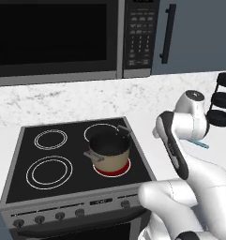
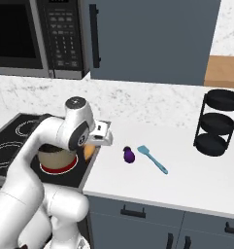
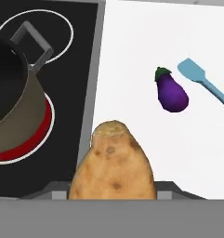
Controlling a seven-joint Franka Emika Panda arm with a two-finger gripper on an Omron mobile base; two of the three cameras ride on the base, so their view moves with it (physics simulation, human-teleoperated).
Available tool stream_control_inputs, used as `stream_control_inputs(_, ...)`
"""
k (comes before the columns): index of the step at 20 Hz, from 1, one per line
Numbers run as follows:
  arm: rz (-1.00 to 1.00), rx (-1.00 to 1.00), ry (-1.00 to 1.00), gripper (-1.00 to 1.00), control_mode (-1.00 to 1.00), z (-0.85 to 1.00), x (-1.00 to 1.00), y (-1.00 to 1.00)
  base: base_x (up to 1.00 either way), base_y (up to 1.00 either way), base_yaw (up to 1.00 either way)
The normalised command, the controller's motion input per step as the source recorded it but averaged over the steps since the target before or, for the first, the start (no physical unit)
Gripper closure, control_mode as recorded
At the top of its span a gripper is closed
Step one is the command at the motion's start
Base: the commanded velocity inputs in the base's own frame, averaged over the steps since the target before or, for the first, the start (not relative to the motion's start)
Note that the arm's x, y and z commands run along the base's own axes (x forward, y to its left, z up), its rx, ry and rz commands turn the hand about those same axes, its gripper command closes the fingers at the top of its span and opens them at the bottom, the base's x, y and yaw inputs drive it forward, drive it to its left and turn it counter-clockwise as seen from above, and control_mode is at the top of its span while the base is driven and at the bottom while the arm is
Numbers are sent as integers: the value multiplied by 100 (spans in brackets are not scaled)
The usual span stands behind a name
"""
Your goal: Put the potato and eggplant in the pot. Retrieve the spatula and lightly stir the vegetables in the pot.
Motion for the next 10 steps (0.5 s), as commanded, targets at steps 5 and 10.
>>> stream_control_inputs(5,1,-10,0,100,-100,89,-1,77,0,0,0)
stream_control_inputs(10,5,-4,0,100,-100,27,0,92,0,0,0)
